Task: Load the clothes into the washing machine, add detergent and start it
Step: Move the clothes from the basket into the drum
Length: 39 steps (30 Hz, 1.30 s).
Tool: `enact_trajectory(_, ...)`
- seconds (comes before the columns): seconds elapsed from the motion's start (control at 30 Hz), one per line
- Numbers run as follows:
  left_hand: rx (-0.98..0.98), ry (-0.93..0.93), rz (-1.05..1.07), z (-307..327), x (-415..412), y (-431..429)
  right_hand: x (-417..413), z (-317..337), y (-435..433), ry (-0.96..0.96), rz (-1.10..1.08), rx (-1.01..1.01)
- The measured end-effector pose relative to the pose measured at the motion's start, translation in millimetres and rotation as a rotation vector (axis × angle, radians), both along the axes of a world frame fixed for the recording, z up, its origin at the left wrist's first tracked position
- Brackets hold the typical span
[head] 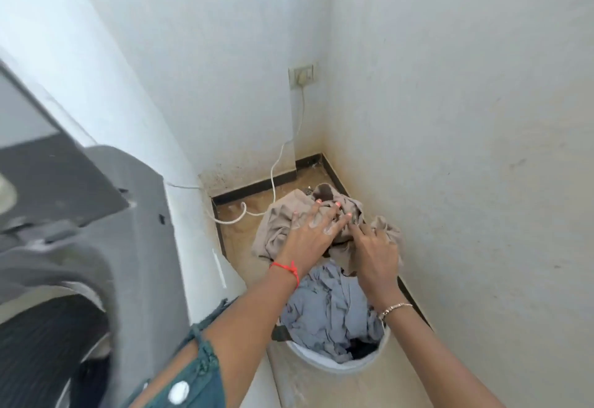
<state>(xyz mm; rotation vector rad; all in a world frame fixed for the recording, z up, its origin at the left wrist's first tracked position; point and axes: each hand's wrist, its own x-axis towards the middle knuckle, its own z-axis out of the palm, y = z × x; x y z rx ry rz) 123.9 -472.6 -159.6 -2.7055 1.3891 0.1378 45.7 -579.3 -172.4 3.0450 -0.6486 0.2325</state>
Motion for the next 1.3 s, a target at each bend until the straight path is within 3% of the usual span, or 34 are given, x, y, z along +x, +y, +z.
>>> enact_trajectory(0.2,-0.163,-0.193,0.054,205.9,-31.4,66.9,-14.2,185.5,66.7,-0.504,0.058,-0.045)
enact_trajectory(0.3,-0.348,-0.308,0.15,265.1,-59.9,153.6,-28.2,247.7,141.3,-0.706,0.197,-0.01)
enact_trajectory(0.37,-0.453,-0.394,0.225,281.5,-82.0,219.4,-38.3,267.2,201.7,-0.742,0.301,-0.031)
enact_trajectory(0.5,-0.358,-0.429,0.434,251.8,-118.5,350.4,-52.1,243.1,323.4,-0.623,0.513,0.018)
enact_trajectory(0.6,-0.191,-0.361,0.577,196.4,-139.8,425.7,-63.6,191.8,398.5,-0.331,0.629,0.108)
enact_trajectory(0.73,0.013,-0.097,0.731,132.2,-151.2,478.2,-70.4,139.0,450.5,0.125,0.689,0.11)
enact_trajectory(0.83,-0.007,-0.077,0.675,121.7,-149.8,466.3,-63.3,134.1,451.6,0.294,0.607,0.213)
enact_trajectory(0.9,-0.135,-0.051,0.595,135.6,-143.0,436.7,-57.9,147.4,435.4,0.295,0.548,0.373)
enact_trajectory(1.03,-0.357,-0.025,0.343,180.2,-125.7,344.4,-60.9,180.1,347.8,-0.221,0.448,0.583)
enact_trajectory(1.1,-0.445,0.001,0.228,193.1,-120.2,289.6,-66.8,178.9,286.4,-0.325,0.33,0.553)
enact_trajectory(1.3,-0.37,0.186,0.062,158.6,-86.2,105.3,-81.3,93.7,112.6,-0.13,-0.068,0.566)
